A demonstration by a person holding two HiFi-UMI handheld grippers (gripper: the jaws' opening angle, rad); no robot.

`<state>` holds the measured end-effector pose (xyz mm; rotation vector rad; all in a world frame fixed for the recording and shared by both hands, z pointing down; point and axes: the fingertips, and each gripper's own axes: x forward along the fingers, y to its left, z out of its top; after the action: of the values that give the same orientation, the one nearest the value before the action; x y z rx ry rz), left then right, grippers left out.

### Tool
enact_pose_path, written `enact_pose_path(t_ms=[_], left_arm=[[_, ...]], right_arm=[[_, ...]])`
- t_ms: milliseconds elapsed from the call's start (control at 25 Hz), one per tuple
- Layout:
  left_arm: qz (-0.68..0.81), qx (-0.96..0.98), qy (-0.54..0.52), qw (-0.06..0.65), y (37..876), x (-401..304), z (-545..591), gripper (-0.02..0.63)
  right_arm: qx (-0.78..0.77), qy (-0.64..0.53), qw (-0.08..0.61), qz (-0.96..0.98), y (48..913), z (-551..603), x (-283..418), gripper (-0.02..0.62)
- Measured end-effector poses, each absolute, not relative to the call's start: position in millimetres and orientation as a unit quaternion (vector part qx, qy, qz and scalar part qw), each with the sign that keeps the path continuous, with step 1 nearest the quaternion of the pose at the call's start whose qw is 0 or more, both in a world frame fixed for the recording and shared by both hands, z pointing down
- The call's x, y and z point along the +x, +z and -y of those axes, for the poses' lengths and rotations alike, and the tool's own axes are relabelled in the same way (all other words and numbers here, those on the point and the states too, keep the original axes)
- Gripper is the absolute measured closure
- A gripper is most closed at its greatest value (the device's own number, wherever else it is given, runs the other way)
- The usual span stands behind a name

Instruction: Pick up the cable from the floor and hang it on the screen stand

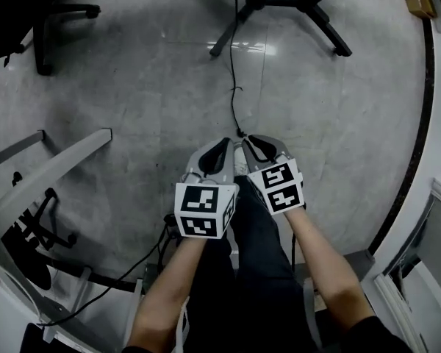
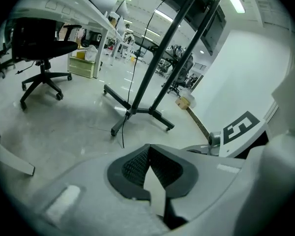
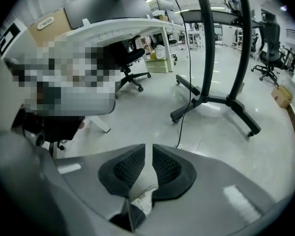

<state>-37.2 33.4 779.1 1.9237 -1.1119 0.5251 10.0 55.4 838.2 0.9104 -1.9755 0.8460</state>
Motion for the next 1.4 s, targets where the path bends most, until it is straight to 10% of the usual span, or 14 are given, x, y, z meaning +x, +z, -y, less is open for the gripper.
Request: enact_pose_path(t_ms=[1400], left_arm=[[0.418,0.776,0.243,0.405,1002.1,-41.7,7.2,0.607]], right_arm=[[0.328,0.395,0.487,0.707,1170.3,-83.6,20.1,0.528]])
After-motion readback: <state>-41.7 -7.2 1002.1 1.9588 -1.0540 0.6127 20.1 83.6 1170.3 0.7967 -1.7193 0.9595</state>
